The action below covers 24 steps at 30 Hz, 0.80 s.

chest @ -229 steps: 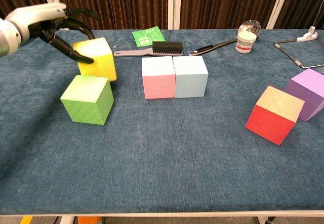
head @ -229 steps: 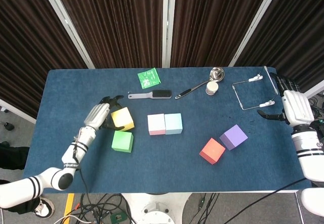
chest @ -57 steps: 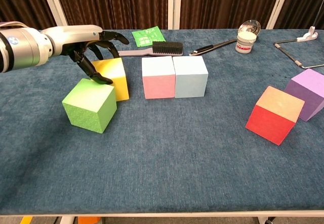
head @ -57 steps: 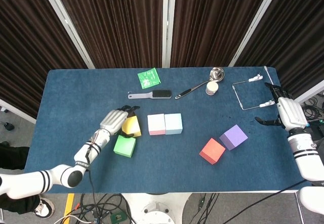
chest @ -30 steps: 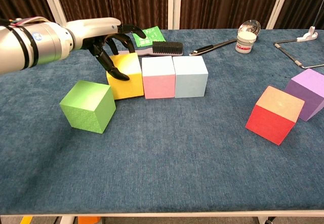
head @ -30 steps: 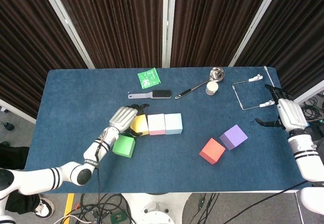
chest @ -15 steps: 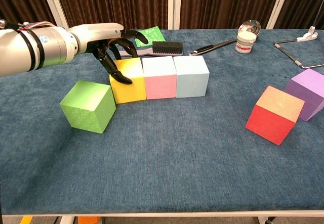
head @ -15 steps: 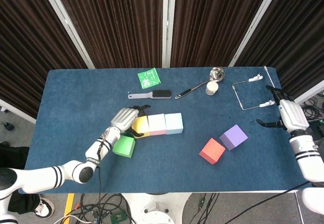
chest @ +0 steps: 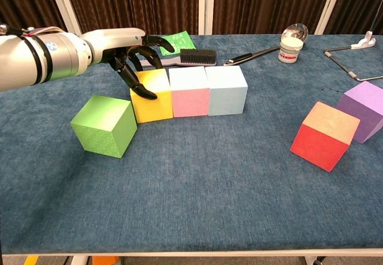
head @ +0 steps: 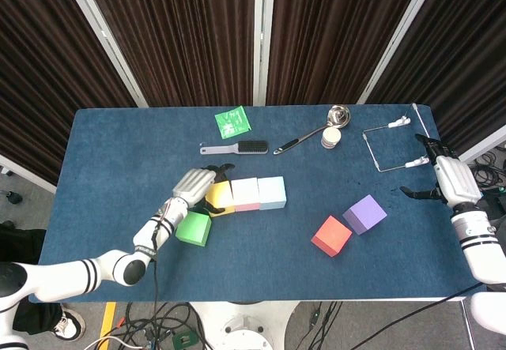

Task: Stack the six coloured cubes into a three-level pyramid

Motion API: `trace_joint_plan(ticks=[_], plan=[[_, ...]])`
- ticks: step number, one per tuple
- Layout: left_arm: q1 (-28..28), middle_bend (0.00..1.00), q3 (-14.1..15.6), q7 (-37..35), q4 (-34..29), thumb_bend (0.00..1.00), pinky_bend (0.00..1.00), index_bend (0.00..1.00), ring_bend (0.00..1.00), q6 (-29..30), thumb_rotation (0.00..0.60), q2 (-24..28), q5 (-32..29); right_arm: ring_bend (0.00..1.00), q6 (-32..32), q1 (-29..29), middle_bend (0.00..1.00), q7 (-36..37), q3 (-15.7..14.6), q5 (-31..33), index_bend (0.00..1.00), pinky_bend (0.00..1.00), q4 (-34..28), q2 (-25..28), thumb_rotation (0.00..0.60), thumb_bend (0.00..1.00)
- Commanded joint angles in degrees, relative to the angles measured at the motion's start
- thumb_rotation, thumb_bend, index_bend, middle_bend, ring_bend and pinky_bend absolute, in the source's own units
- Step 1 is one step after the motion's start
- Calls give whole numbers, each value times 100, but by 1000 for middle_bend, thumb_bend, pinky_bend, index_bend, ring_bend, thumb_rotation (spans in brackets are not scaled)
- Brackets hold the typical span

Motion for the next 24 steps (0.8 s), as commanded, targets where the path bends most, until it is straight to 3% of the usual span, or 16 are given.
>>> trace_joint_plan(ticks=[1,13,24], plan=[[-4,454,10,-20,11,157,289,113,164,-20,600,8,21,0,0,1,66,-38,-3,27,0,0,15,-12,600,75],[14,408,43,-213,86,156,274,113,163,-83,600,-11,189,0,-19,-3,66,-20,2,47,0,0,42,-28,600,74],[33,231,15,-382,105,153,267,107,129,-87,600,-3,302,0,-37,-9,66,-22,-1,58,0,0,63,-24,600,73]])
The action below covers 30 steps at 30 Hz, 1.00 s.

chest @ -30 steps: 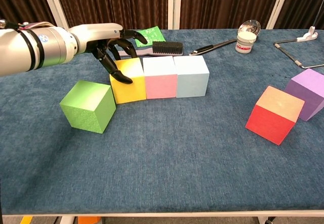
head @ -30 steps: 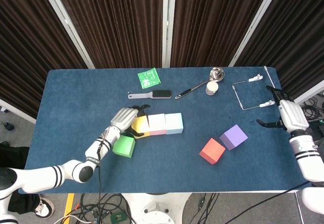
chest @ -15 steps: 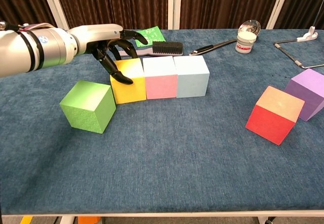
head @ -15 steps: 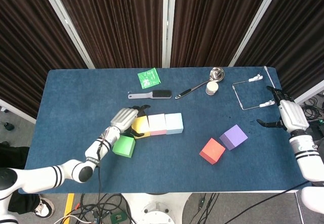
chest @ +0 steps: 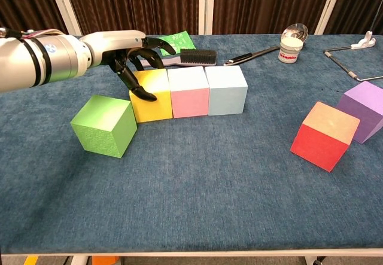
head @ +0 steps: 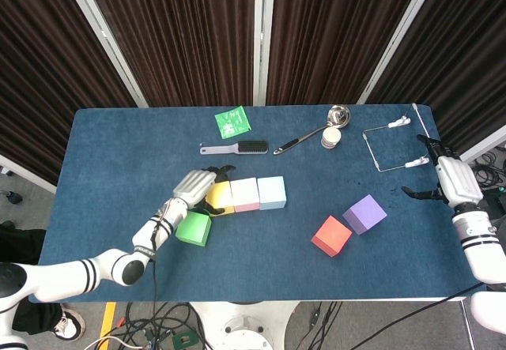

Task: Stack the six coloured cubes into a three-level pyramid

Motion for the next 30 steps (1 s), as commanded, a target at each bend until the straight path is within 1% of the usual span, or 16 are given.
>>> trace_joint_plan(ticks=[1,3,6,13,25,28,30], plan=[[-1,218,3,-15,6,153,266,107,123,-12,600,2,13,0,-9,4,66,-5,-1,0,0,0,1,1,600,73],[0,189,0,-32,8,154,266,107,108,-16,600,2,17,0,-17,5,66,-8,-3,3,0,0,-1,-1,600,73],[1,178,0,-50,6,153,265,107,106,-19,600,5,25,0,-47,9,66,-6,-12,2,0,0,-2,6,600,73],[-1,177,-6,-101,-26,153,265,107,106,-55,600,44,39,0,-55,4,66,11,-9,7,0,0,10,11,600,72],[42,177,40,-42,-349,154,249,104,87,-28,600,289,14,0,-30,-9,66,13,-1,-16,0,0,-35,53,600,73],[89,160,52,-10,-509,153,232,99,65,35,600,421,2,0,-32,-5,65,1,5,-11,0,0,-57,70,600,73],[141,126,66,37,-654,153,213,90,32,123,600,546,0,0,-38,2,65,-16,10,-7,0,0,-76,87,600,73]])
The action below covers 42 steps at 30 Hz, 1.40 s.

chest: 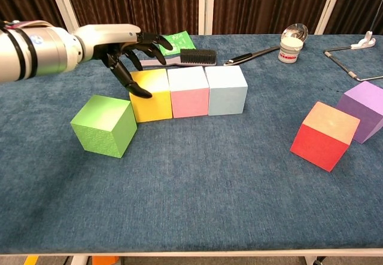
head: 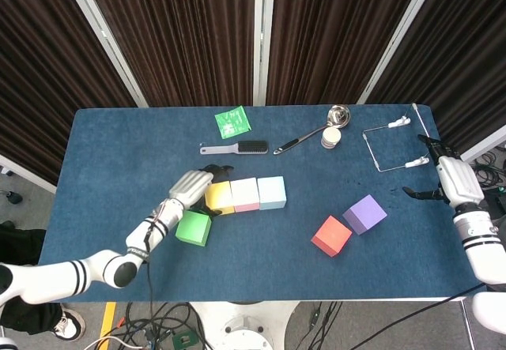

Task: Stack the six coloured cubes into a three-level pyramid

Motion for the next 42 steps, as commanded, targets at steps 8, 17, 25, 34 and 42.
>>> trace_joint_plan(ticks=[8,17,25,34,42], plan=[[305,109,-27,141,-583,153,201,86,15,526,600,634,-15,0,-103,97,60,-191,1,78,0,0,-100,-3,600,73],[784,93,234,597,-1516,153,179,74,0,1054,600,1663,-28,0,-424,468,61,-572,95,323,0,0,-127,-138,600,86],[1450,93,519,378,-1803,153,182,73,0,1777,600,1954,402,0,-568,925,61,-1131,188,673,0,0,-122,-533,600,89],[2182,93,797,-222,-1576,153,183,74,0,2330,600,2070,823,0,-938,1481,78,-1680,157,1015,0,0,-206,-1051,600,90],[2573,93,858,-780,-1331,143,183,74,0,2489,600,2105,1056,0,-1391,2050,94,-2109,70,1071,0,0,-229,-1334,600,90]])
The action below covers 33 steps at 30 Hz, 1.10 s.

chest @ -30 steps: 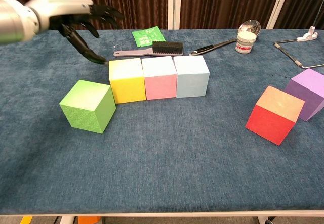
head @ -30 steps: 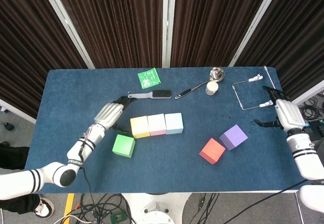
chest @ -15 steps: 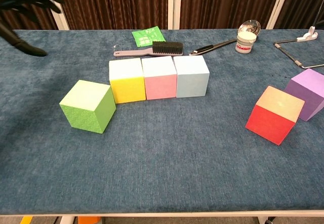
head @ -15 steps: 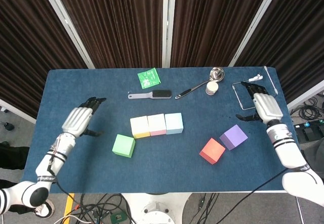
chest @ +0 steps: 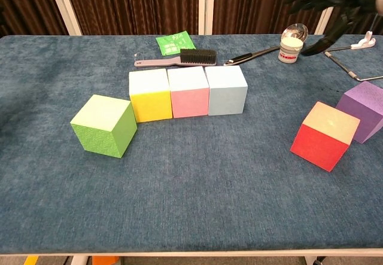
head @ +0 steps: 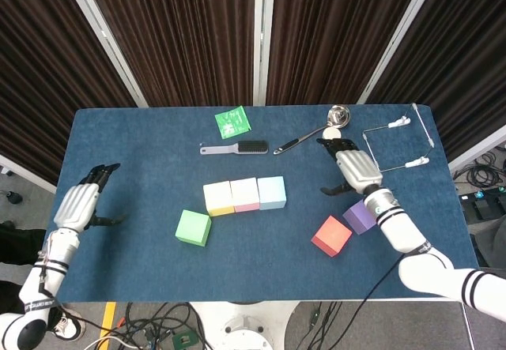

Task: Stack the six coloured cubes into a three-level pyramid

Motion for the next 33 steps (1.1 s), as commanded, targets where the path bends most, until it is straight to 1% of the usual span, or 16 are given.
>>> trace_joint_plan(ticks=[1,7,17,23,29,31,33], plan=[[125,93,11,-238,97,137,183,73,0,20,600,43,103,0,-239,226,95,-106,-43,7,0,0,-19,-126,600,89],[257,93,27,-474,266,126,183,73,0,-50,600,75,211,0,-582,655,89,-369,-158,10,0,0,219,-359,600,86],[427,93,20,-643,444,126,183,73,0,-66,600,34,368,0,-959,1305,81,-688,-351,369,0,0,729,-918,600,85],[499,93,64,-707,561,126,183,73,0,-149,600,-14,448,0,-982,1563,81,-881,-506,560,0,0,912,-1135,600,88],[576,93,86,-769,658,126,183,74,0,-158,600,-69,539,0,-887,1734,89,-1167,-719,725,0,0,957,-1192,600,101],[596,93,90,-797,681,126,183,74,0,-173,600,-79,551,0,-837,1758,109,-1208,-752,760,0,0,934,-1193,600,101],[612,93,96,-835,698,119,183,73,0,-221,600,-87,544,0,-771,1776,150,-1247,-785,785,0,0,916,-1198,600,101]])
